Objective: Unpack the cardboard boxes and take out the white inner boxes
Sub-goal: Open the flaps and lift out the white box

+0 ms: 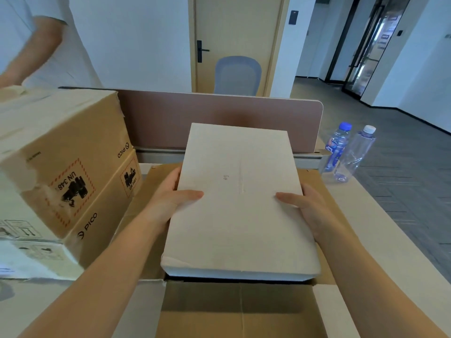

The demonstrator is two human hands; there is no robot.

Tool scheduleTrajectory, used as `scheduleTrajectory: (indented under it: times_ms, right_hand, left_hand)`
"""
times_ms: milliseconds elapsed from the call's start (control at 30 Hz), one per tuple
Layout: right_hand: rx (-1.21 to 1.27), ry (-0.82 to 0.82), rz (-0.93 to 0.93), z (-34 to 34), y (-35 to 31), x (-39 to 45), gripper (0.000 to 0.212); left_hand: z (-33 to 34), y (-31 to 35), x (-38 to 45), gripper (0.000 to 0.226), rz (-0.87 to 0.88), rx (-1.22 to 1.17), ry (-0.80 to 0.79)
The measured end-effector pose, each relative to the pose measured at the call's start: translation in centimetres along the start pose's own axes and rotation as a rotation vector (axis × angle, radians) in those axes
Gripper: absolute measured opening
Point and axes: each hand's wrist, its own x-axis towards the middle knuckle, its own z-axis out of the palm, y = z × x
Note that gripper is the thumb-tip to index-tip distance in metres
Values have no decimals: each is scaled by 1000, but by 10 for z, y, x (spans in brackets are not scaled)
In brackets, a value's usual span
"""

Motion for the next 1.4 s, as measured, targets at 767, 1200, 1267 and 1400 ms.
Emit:
scheduleTrajectory:
  times_ms: [767,1200,1267,1400]
  right_hand:
    - [14,93,-366,-40,-122,-7,52]
    - [-104,132,-345,-247,-109,-47,60]
    - [-126,146,-320,-284,-103,-50,43]
    - [-197,145,-247,-350,-82,-44,23]
  left_hand:
    - [56,107,30,85,345,-22,-241]
    - [267,82,31,58,282,37,-365]
    - [303,70,30,64,264,34,-366]
    - [365,36,36,80,168,25,-353]
